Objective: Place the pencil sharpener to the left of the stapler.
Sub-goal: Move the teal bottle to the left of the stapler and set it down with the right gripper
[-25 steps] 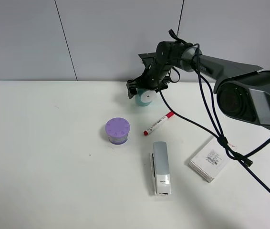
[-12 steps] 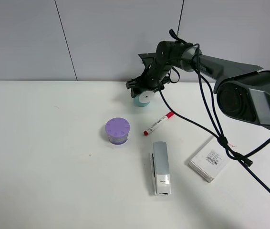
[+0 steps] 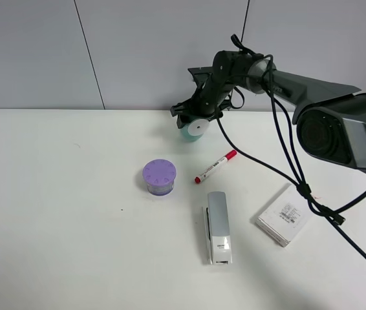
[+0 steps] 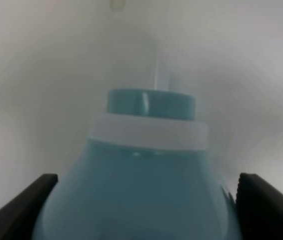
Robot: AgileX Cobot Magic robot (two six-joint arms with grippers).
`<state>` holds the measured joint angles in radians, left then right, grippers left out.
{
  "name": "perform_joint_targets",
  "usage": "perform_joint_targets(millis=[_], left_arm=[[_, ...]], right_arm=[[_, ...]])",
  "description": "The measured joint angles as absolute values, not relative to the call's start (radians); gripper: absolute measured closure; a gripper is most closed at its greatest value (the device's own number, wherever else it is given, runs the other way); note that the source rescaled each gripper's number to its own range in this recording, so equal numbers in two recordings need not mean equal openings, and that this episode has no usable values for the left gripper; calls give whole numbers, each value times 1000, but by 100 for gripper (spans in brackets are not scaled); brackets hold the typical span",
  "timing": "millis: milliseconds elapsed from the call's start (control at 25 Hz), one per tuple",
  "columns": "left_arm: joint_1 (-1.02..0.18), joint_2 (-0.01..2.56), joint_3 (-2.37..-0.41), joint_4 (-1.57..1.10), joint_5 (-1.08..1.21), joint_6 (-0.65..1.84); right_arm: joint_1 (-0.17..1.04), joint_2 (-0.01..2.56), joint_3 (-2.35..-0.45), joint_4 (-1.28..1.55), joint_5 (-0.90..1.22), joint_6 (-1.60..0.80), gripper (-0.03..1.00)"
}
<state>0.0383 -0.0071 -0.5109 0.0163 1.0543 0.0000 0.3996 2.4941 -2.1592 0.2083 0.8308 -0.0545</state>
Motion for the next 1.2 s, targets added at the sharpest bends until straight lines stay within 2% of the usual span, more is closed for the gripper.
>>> perform_joint_targets(millis=[320, 520, 1200], left_arm=[[38, -7, -511, 16, 1054, 0], [38, -7, -511, 16, 1054, 0], [38, -7, -511, 16, 1054, 0]], right_arm=[[413, 2447, -2159, 208, 852, -54, 97], [469, 2371, -2159, 206, 898, -54, 97], [809, 2162, -2159, 145, 1079, -28, 97]])
